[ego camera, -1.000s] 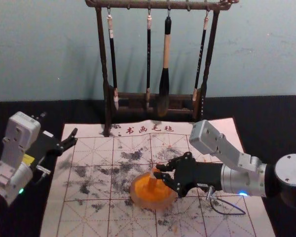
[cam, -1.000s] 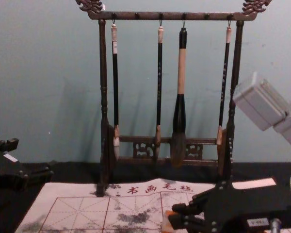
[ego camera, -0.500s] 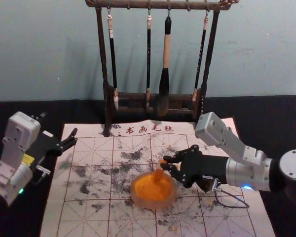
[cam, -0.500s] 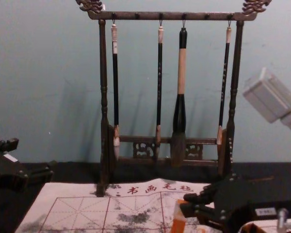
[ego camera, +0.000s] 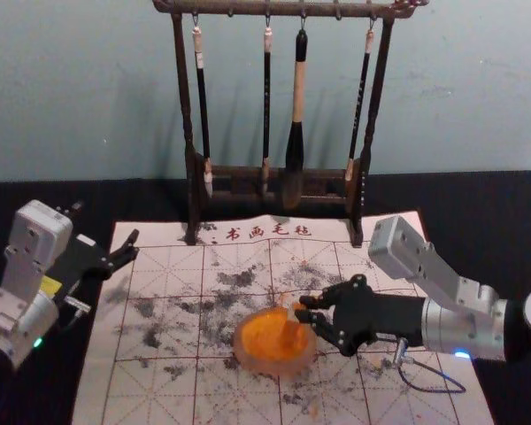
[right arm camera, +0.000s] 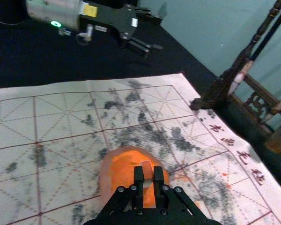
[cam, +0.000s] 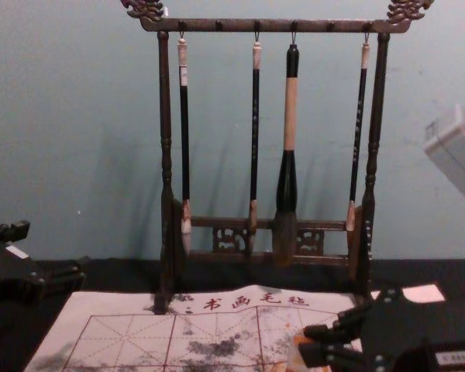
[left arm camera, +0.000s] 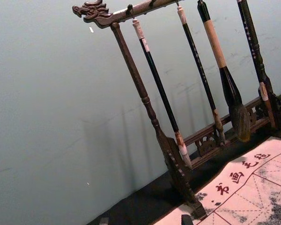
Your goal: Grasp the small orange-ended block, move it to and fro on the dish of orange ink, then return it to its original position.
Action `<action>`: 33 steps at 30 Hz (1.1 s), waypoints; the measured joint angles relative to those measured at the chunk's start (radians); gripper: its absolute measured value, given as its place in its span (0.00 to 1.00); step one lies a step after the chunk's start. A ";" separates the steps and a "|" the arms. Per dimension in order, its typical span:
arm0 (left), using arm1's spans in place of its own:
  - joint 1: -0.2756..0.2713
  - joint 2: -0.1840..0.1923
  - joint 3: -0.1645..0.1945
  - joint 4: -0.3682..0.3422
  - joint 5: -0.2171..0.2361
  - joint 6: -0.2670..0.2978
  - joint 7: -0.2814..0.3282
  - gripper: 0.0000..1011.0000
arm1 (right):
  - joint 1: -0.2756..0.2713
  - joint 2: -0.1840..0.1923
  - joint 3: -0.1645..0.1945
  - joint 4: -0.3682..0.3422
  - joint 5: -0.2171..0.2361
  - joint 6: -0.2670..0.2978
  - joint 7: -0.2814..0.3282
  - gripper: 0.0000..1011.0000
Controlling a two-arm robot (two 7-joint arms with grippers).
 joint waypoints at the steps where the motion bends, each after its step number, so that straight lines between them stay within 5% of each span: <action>1: 0.000 0.000 0.000 0.000 0.000 0.000 0.000 0.99 | -0.004 0.003 0.000 -0.005 0.002 0.000 0.002 0.10; 11: 0.000 0.000 0.000 0.000 0.000 0.000 0.000 0.99 | -0.024 0.018 -0.014 -0.039 0.018 0.003 0.019 0.10; 33: 0.000 0.000 0.000 0.000 0.000 0.000 0.000 0.99 | 0.057 -0.057 -0.049 0.060 0.000 0.010 0.007 0.10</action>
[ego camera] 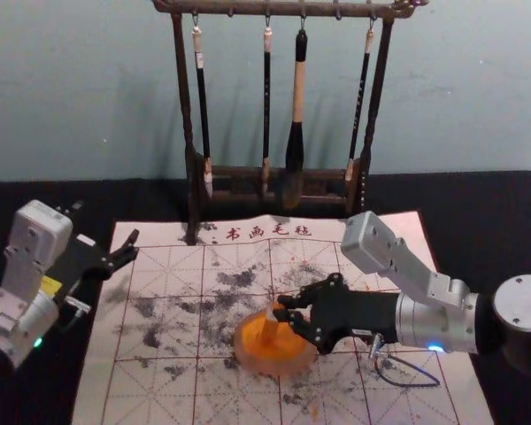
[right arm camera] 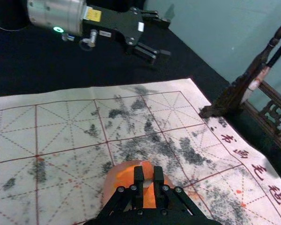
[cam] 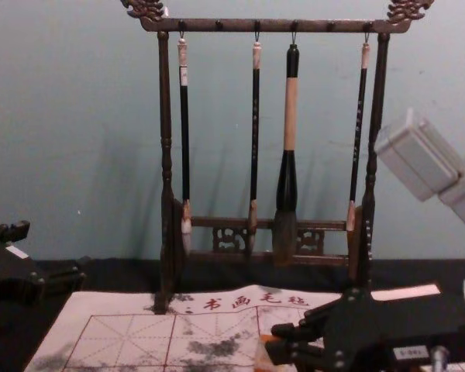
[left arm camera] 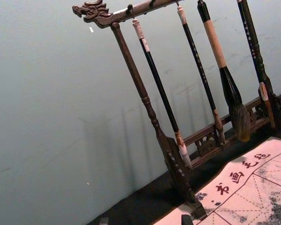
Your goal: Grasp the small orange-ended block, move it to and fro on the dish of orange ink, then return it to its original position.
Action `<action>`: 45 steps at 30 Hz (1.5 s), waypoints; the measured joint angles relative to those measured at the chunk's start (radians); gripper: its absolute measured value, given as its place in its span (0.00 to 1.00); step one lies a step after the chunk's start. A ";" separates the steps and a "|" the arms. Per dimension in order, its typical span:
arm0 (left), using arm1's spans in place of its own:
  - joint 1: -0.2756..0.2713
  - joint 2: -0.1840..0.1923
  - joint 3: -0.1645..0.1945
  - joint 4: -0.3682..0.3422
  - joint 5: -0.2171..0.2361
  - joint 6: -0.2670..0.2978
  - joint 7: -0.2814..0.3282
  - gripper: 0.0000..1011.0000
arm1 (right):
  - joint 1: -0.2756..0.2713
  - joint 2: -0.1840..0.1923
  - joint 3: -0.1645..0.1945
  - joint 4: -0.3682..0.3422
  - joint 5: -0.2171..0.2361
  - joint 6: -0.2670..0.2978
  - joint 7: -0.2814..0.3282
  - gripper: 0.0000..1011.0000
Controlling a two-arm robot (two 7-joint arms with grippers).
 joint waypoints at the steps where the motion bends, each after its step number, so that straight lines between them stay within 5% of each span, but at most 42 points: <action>1: 0.000 0.000 0.000 0.000 0.000 0.000 0.000 0.99 | 0.002 -0.002 0.000 0.004 -0.001 0.000 -0.001 0.10; 12: 0.000 0.000 0.000 0.000 0.000 0.000 0.000 0.99 | 0.014 -0.007 0.006 0.030 -0.007 0.002 -0.009 0.10; 28: 0.000 0.000 0.000 0.000 0.000 0.000 0.000 0.99 | -0.030 0.035 0.033 -0.022 0.023 0.003 -0.007 0.10; 45: 0.000 0.000 0.000 0.000 0.000 0.000 0.000 0.99 | -0.054 0.051 0.019 -0.055 0.035 0.005 0.010 0.10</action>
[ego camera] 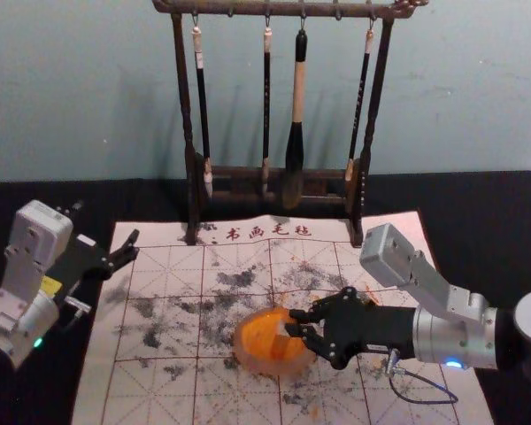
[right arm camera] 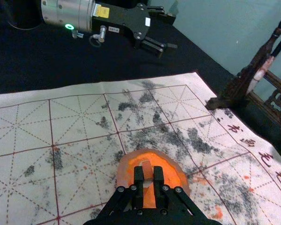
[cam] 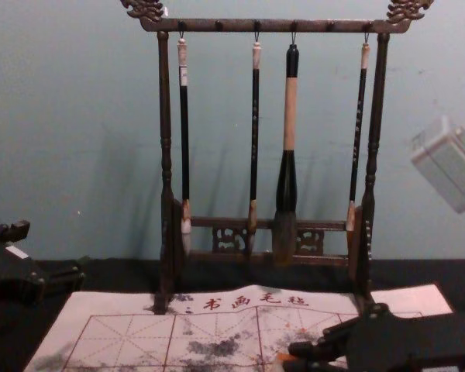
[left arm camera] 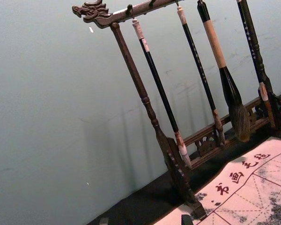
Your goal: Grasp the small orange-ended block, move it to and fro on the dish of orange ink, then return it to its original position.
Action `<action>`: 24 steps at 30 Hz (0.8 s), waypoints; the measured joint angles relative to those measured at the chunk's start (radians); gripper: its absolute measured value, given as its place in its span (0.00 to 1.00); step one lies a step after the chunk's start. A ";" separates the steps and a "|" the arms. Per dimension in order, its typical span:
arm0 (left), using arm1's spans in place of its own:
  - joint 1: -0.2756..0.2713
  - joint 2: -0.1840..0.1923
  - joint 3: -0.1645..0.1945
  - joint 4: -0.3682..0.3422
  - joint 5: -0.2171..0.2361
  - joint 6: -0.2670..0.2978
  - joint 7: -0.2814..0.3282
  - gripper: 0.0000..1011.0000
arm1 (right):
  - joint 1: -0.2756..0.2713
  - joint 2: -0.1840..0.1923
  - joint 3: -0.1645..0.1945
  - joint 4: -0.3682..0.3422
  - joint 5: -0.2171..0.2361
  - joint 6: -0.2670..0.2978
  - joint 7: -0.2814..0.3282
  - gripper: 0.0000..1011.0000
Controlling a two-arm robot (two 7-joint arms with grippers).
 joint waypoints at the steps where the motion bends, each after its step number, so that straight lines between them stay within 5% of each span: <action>1: 0.000 0.000 0.000 0.000 0.000 0.000 0.000 0.99 | 0.001 -0.001 -0.001 0.000 0.000 0.000 0.000 0.10; 24: 0.000 0.000 0.000 0.000 0.000 0.000 0.000 0.99 | 0.063 -0.060 -0.033 0.072 -0.023 0.000 -0.003 0.10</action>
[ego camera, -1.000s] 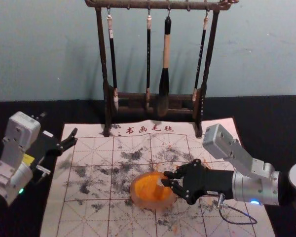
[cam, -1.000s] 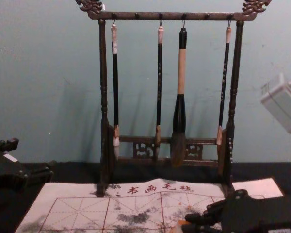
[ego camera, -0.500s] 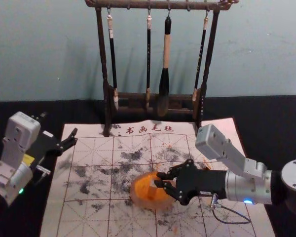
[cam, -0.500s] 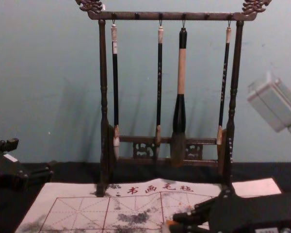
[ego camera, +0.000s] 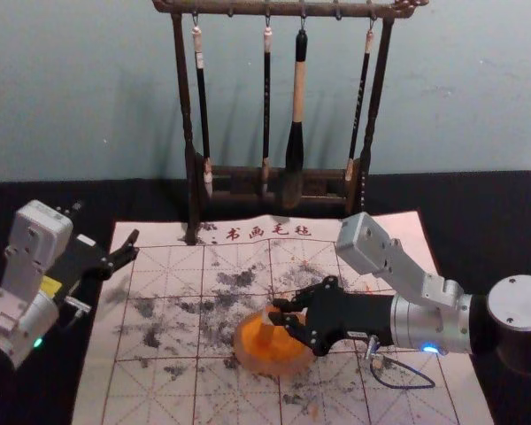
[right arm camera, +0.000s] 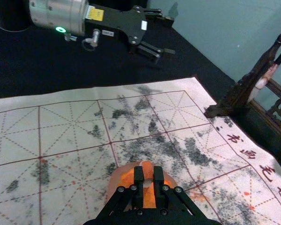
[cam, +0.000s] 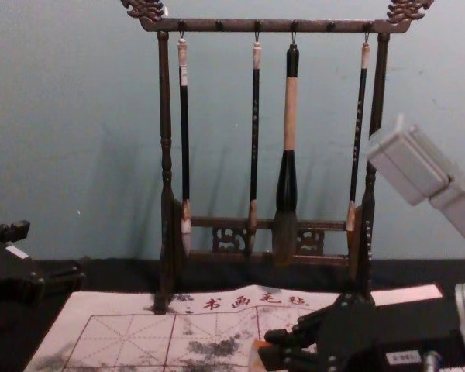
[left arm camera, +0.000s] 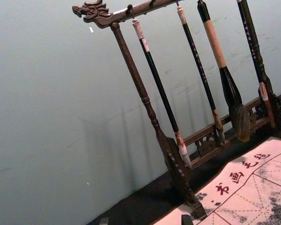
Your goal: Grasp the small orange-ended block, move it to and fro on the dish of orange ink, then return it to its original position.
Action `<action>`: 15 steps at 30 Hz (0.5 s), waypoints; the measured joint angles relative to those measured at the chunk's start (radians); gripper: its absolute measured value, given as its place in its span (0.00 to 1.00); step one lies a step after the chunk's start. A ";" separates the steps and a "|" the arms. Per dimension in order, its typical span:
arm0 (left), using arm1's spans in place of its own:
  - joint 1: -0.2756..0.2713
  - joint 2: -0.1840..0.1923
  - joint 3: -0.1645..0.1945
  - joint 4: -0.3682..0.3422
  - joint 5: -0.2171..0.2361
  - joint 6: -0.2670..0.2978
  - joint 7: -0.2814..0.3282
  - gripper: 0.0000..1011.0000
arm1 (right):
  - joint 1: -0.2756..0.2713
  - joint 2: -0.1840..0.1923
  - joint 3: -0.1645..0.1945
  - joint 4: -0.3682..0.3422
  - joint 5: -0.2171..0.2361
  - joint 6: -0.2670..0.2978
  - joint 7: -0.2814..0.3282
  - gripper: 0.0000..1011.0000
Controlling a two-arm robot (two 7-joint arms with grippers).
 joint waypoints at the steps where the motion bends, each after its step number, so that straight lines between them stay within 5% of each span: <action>1: 0.000 0.000 0.000 0.000 0.000 0.000 0.000 0.99 | 0.002 -0.002 0.000 0.003 -0.001 0.000 -0.001 0.10; 15: 0.000 0.000 0.000 0.000 0.000 0.000 0.000 0.99 | 0.012 -0.005 0.016 0.027 -0.007 0.008 -0.019 0.10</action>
